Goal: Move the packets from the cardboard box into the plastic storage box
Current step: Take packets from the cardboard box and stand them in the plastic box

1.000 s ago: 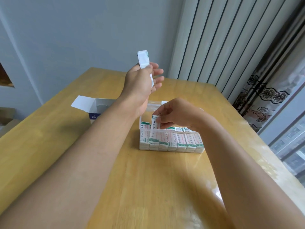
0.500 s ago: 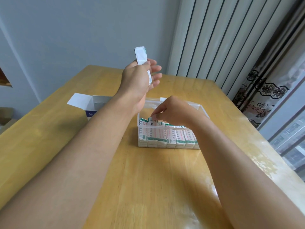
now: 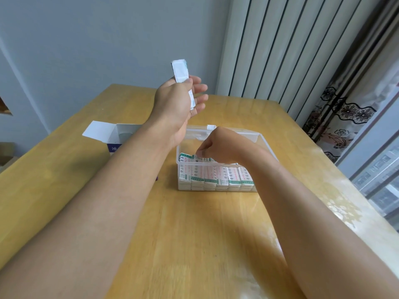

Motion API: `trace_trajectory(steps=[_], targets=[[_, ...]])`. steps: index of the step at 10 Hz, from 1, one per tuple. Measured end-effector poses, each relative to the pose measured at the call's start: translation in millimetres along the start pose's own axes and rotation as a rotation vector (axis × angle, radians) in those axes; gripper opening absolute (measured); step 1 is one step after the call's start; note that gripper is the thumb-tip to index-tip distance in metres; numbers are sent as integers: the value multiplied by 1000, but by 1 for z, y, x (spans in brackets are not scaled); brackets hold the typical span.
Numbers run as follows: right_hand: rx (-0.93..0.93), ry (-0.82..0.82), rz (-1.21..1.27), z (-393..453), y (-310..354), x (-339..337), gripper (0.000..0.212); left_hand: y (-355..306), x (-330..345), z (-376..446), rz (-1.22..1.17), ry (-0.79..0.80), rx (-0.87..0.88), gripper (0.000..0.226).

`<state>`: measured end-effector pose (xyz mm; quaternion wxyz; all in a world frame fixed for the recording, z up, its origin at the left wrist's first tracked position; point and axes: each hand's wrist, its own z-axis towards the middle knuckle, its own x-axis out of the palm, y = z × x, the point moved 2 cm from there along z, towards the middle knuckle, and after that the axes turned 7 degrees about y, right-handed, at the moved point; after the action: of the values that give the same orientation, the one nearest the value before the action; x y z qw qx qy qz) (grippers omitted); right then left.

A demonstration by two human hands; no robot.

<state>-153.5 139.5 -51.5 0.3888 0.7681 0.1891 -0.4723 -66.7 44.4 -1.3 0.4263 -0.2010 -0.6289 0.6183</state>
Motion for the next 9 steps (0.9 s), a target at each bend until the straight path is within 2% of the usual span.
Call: trace_trajectory(steps=[2, 5, 6, 8, 9], targets=[[-23, 50, -31, -1, 1, 1, 23, 2, 1, 0, 2, 4, -5, 25], [37, -5, -51, 2, -3, -1, 18, 2, 0, 1, -2, 2, -8, 25], [64, -9, -57, 4, -4, 1, 5, 2, -1, 1, -1, 3, -9, 25], [94, -13, -76, 6, -3, 4, 17, 3, 0, 1, 4, 8, -11, 25], [80, -14, -72, 6, -3, 4, 14, 3, 0, 1, 4, 9, -13, 25]])
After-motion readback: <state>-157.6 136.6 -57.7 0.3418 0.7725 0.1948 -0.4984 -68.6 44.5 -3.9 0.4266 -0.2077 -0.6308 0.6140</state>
